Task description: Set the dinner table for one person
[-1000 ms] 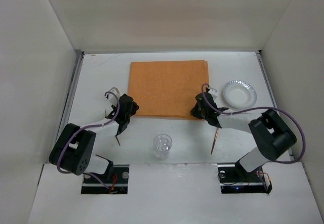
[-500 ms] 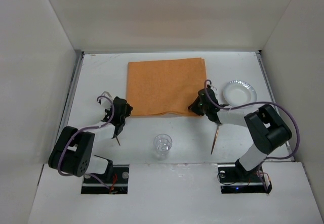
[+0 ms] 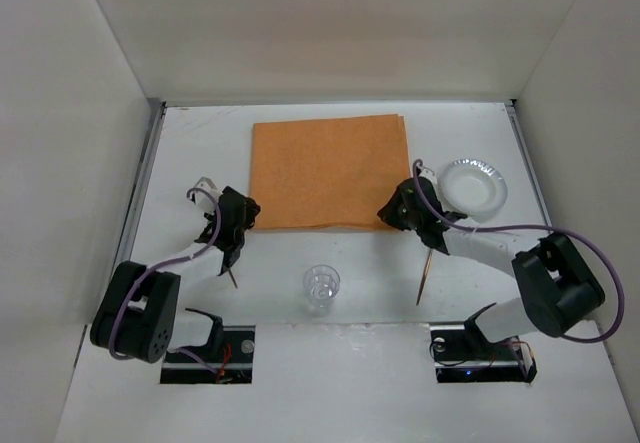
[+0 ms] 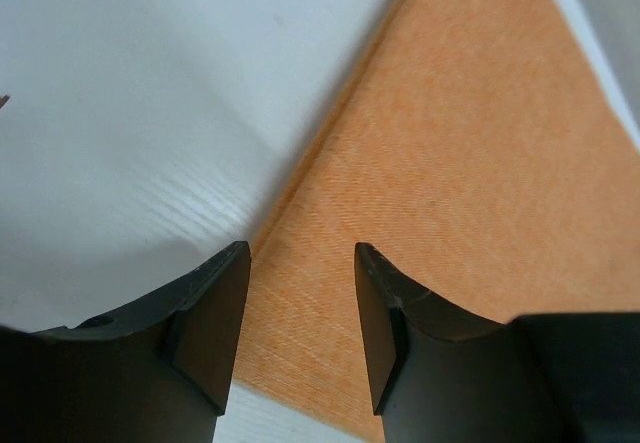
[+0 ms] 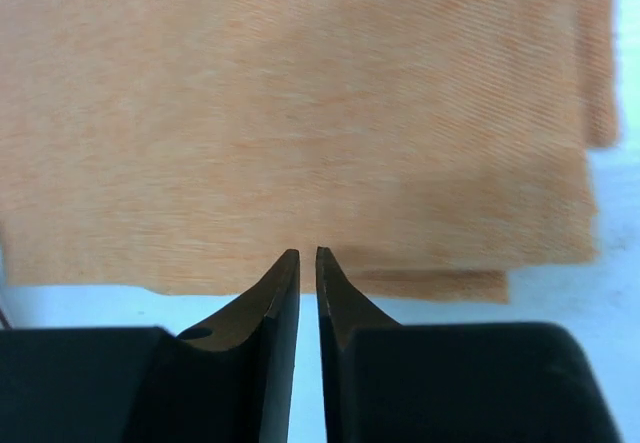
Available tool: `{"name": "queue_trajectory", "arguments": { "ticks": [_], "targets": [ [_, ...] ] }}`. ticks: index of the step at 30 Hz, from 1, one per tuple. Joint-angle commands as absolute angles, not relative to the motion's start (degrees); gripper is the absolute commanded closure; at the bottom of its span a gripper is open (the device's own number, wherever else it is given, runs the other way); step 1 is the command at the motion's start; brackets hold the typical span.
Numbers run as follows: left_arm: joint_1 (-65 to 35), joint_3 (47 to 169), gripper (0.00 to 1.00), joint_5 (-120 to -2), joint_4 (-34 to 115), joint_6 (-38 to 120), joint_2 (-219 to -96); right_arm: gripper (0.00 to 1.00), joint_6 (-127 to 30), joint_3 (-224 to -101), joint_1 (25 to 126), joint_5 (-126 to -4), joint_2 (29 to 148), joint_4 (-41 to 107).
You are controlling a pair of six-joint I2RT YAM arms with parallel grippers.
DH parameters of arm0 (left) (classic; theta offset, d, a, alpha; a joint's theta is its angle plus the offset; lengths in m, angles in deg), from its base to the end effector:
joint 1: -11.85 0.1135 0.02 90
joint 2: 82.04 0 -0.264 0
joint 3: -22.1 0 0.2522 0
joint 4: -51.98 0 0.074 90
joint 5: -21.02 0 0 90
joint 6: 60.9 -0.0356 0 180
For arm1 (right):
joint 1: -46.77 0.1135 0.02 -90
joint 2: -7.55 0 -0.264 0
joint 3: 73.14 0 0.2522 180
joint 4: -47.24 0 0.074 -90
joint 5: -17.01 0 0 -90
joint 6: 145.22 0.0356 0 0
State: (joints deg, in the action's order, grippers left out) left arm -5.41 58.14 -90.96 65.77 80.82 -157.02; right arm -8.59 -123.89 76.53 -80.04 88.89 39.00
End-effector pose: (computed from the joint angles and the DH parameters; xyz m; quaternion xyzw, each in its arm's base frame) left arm 0.2376 -0.0599 0.1645 -0.3431 0.7612 -0.1654 0.5250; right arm 0.2474 0.1364 0.1776 0.1583 0.8866 0.2229 0.3730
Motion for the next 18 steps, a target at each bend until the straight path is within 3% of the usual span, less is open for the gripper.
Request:
{"name": "queue_trajectory", "arguments": {
  "ticks": [1,8,18],
  "targets": [
    [-7.17,59.15,0.56,-92.19,67.57,79.46,-152.63,0.87,-14.61,-132.14,80.03,-79.06,90.51,40.07],
    [-11.13,59.59,0.55,-92.36,68.19,80.07,-154.11,0.89,-13.40,-139.81,82.32,-77.65,101.22,43.24],
    [-14.13,58.89,0.55,-92.28,71.17,80.95,-158.25,0.90,-5.39,-133.05,81.97,-75.09,104.85,42.97]
  ]
}}
